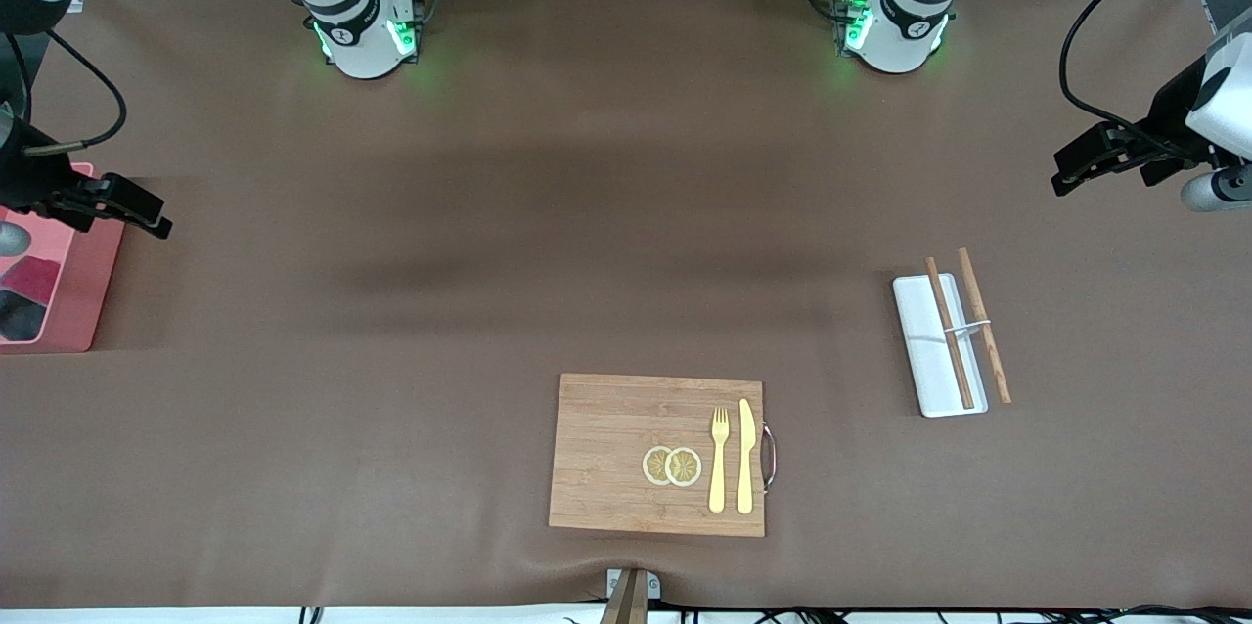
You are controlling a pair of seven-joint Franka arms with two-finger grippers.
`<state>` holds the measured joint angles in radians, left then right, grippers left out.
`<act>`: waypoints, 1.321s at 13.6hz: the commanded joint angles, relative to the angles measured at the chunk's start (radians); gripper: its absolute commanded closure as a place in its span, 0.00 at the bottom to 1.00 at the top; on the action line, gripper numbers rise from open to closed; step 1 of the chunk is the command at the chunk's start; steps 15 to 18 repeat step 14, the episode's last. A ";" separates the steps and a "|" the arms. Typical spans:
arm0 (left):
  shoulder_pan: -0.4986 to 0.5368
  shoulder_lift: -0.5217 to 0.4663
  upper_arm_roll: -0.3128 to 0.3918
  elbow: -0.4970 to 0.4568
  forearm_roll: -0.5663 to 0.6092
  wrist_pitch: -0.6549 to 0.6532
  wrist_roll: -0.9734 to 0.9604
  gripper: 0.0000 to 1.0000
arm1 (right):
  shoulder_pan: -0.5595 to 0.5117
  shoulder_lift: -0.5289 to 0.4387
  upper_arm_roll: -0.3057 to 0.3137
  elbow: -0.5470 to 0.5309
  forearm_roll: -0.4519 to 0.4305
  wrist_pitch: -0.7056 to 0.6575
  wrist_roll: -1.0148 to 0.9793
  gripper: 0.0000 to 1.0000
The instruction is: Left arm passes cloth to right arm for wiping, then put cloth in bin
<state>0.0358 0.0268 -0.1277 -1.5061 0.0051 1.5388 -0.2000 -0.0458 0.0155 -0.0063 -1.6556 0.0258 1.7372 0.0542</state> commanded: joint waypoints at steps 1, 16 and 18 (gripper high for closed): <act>0.007 -0.024 -0.006 -0.013 0.024 -0.002 0.013 0.00 | -0.014 0.017 0.009 0.059 -0.007 -0.007 -0.008 0.00; 0.001 -0.014 -0.007 0.018 0.016 -0.008 0.008 0.00 | -0.008 0.009 0.011 0.065 -0.032 -0.030 -0.002 0.00; 0.001 -0.014 -0.007 0.018 0.016 -0.008 0.008 0.00 | -0.008 0.009 0.011 0.065 -0.032 -0.030 -0.002 0.00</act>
